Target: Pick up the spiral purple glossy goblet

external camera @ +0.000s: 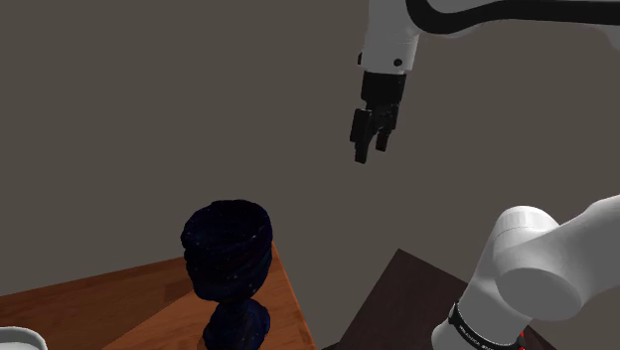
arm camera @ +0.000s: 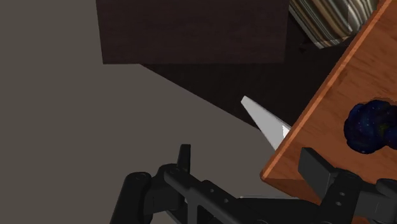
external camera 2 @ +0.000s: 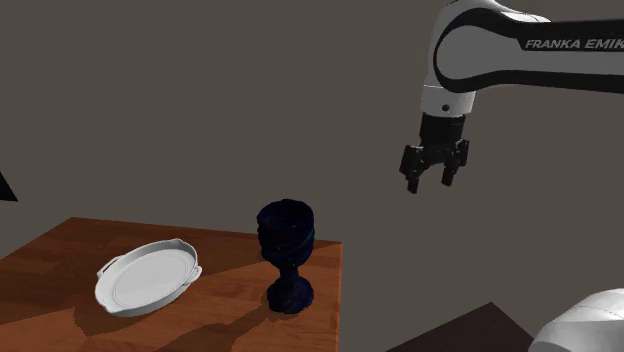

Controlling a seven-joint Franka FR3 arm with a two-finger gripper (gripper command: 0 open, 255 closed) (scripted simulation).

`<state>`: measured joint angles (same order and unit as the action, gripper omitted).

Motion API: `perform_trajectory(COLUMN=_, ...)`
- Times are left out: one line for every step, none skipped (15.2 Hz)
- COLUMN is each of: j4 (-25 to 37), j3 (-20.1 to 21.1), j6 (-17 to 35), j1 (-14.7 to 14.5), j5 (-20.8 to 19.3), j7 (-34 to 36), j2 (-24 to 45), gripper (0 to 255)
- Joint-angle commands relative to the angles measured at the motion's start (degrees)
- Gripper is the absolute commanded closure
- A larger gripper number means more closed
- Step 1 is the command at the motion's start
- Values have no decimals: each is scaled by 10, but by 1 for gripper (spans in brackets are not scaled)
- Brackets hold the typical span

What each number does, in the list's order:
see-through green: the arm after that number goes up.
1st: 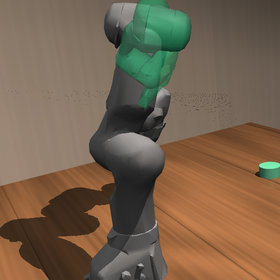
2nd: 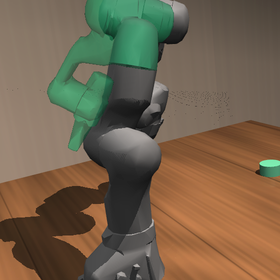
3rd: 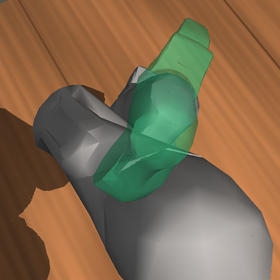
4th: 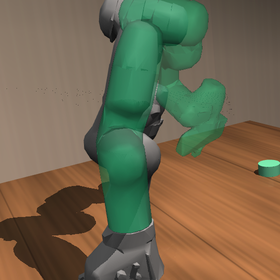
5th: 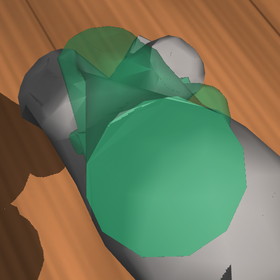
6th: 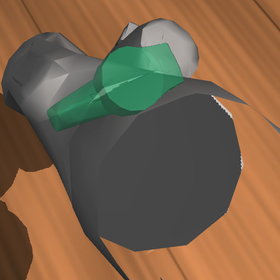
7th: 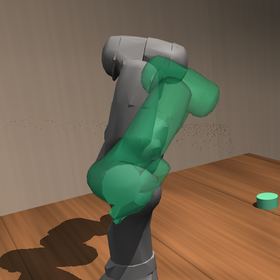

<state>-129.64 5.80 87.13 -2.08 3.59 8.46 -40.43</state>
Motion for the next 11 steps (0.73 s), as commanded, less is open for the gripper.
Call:
perform_trajectory(j4=10, j3=24, j6=9, j1=-7, j5=18, j7=29, j2=14, gripper=0)
perform_trajectory(j4=14, j3=35, j6=15, j1=-11, j5=25, j7=42, j2=22, gripper=0)
perform_trajectory(j4=20, j3=47, j6=21, j1=-14, j5=33, j7=56, j2=30, gripper=0)
perform_trajectory(j4=25, j3=58, j6=26, j1=-17, j5=39, j7=69, j2=38, gripper=0)
perform_trajectory(j4=32, j3=69, j6=32, j1=-20, j5=46, j7=82, j2=48, gripper=0)
perform_trajectory(j4=39, j3=81, j6=38, j1=-22, j5=51, j7=96, j2=58, gripper=0)
perform_trajectory(j4=47, j3=92, j6=44, j1=-25, j5=56, j7=109, j2=68, gripper=0)
perform_trajectory(j4=55, j3=104, j6=50, j1=-27, j5=61, j7=122, j2=79, gripper=0)
perform_trajectory(j4=64, j3=115, j6=56, j1=-29, j5=65, j7=136, j2=91, gripper=0)
perform_trajectory(j4=74, j3=126, j6=62, j1=-30, j5=68, j7=150, j2=103, gripper=0)
perform_trajectory(j4=84, j3=138, j6=68, j1=-32, j5=70, j7=163, j2=115, gripper=0)
